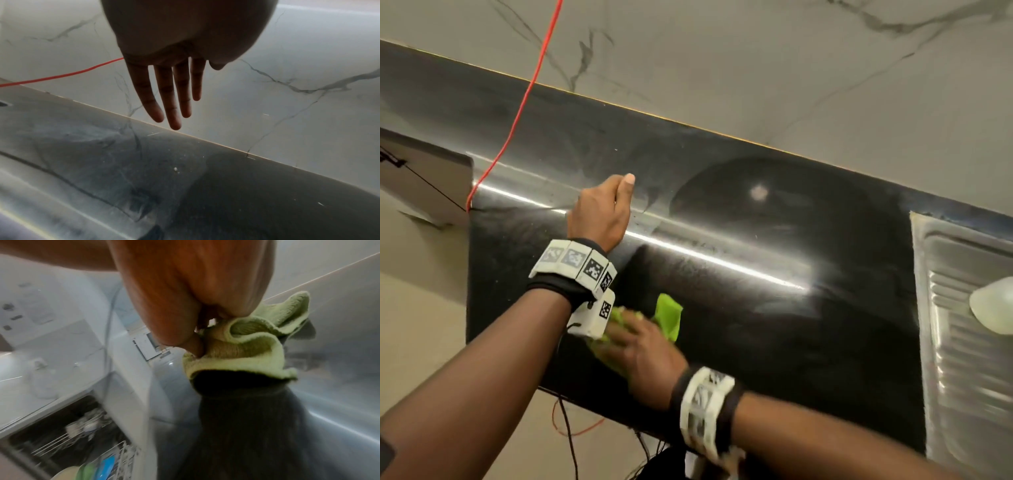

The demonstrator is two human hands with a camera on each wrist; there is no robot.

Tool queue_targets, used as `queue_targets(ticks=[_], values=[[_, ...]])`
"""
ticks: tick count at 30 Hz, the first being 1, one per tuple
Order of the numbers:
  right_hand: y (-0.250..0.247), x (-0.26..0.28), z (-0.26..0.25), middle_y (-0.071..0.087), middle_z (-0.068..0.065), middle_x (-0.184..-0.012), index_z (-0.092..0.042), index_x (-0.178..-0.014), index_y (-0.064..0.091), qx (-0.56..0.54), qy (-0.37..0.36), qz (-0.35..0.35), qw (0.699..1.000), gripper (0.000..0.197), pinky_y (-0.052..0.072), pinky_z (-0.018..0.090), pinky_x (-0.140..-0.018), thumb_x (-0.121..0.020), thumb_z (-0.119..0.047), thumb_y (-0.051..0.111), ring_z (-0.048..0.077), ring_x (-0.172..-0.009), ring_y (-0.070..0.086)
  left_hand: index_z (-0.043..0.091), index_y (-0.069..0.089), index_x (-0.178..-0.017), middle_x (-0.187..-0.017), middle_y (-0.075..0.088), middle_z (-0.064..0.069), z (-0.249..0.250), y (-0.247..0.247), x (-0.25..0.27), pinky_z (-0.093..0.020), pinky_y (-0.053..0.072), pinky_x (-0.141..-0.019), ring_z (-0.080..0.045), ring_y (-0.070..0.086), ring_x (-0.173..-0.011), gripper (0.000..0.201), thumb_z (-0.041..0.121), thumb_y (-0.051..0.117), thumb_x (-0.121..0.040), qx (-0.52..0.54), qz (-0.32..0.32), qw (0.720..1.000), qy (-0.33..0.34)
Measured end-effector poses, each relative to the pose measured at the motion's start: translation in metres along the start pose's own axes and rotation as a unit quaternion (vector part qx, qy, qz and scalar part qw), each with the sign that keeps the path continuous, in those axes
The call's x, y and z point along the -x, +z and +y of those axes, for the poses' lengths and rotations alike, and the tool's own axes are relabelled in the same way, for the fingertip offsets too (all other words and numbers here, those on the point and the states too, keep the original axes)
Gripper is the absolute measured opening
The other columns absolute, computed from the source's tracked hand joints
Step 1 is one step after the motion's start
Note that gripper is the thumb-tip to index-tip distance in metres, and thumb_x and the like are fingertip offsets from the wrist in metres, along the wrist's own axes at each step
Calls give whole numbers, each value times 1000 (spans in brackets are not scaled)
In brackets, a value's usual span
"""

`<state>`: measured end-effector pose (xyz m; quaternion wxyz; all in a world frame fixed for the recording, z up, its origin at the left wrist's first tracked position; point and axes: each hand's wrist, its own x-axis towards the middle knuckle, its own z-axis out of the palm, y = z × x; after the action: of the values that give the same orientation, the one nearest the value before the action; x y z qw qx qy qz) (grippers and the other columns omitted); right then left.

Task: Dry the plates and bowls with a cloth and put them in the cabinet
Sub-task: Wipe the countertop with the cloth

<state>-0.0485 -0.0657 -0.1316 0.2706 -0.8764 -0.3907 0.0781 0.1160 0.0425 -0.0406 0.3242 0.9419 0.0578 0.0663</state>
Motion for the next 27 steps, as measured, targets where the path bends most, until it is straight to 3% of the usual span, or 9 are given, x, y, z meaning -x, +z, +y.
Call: queue_targets(ticks=[3, 6, 7, 9, 12, 17, 20, 24, 27], values=[[-6, 40, -8, 40, 6, -154, -17, -135, 57, -41, -112, -16, 993, 45, 17, 51, -120, -93, -30, 52, 39, -147, 15, 24, 59, -100, -92, 70, -8, 12, -2, -1, -52, 49, -83, -40, 61, -93, 60, 68, 19, -93, -27, -8, 1000, 7], [-46, 61, 57, 41, 10, -151, -18, -140, 52, 14, 39, 60, 997, 104, 31, 50, -116, -77, -81, -1, 43, -145, 21, 23, 59, -101, -95, 70, -8, 24, 4, 12, -50, 49, -81, -41, 60, -95, 59, 67, 21, -94, -41, -34, 998, 24], [-72, 65, 81, 38, 11, -153, -19, -142, 50, 75, 101, 41, 991, 104, 32, 50, -115, -74, -77, -4, 40, -144, 26, 22, 59, -101, -95, 69, -8, 27, 7, 18, -49, 49, -81, -40, 60, -95, 58, 66, 22, -95, -48, -45, 997, 29], [-104, 73, 108, 28, 11, -159, -21, -145, 46, 123, 266, 47, 955, 54, 28, 53, -116, -102, -46, 29, 37, -145, 25, 22, 59, -100, -93, 69, -7, 32, 13, 35, -46, 47, -79, -38, 61, -95, 56, 64, 22, -97, -62, -68, 995, 43], [-76, 75, 91, 48, 21, -144, -8, -128, 64, 152, 285, 155, 934, 50, 37, 56, -110, -79, 0, 61, 44, -132, 46, 25, 61, -103, -95, 68, -10, 44, 23, 57, -44, 42, -77, -40, 60, -97, 50, 60, 25, -101, -75, -90, 991, 60], [12, 90, -24, 51, 14, -141, -12, -126, 64, -60, 212, 72, 973, 43, 39, 53, -109, -90, -23, 43, 36, -132, 45, 28, 55, -103, -101, 67, -19, 69, 51, 81, -48, 49, -81, -47, 60, -100, 53, 69, 22, -94, -85, -159, 977, 114], [-2, 146, -16, 54, 6, -140, -15, -126, 64, -125, 146, 128, 973, 60, 39, 44, -108, -98, -59, 34, 27, -129, 49, 33, 54, -111, -107, 67, -19, 90, 70, 96, -49, 50, -87, -47, 60, -105, 58, 74, 19, -89, -89, -203, 964, 148], [-75, 268, 43, 39, 5, -154, -20, -142, 51, 70, 357, 240, 900, 60, 24, 45, -117, -98, -55, 31, 27, -144, 32, 37, 55, -115, -111, 68, -16, 106, 86, 118, -49, 50, -89, -44, 61, -106, 51, 70, 23, -93, -118, -233, 949, 178], [-80, 333, 45, 43, 2, -152, -32, -129, 62, 134, 525, 229, 809, 45, 42, 51, -103, -87, -23, 50, 33, -130, 48, 35, 58, -121, -116, 68, -14, 115, 83, 127, -46, 49, -89, -41, 61, -109, 45, 62, 29, -99, -132, -238, 945, 180]])
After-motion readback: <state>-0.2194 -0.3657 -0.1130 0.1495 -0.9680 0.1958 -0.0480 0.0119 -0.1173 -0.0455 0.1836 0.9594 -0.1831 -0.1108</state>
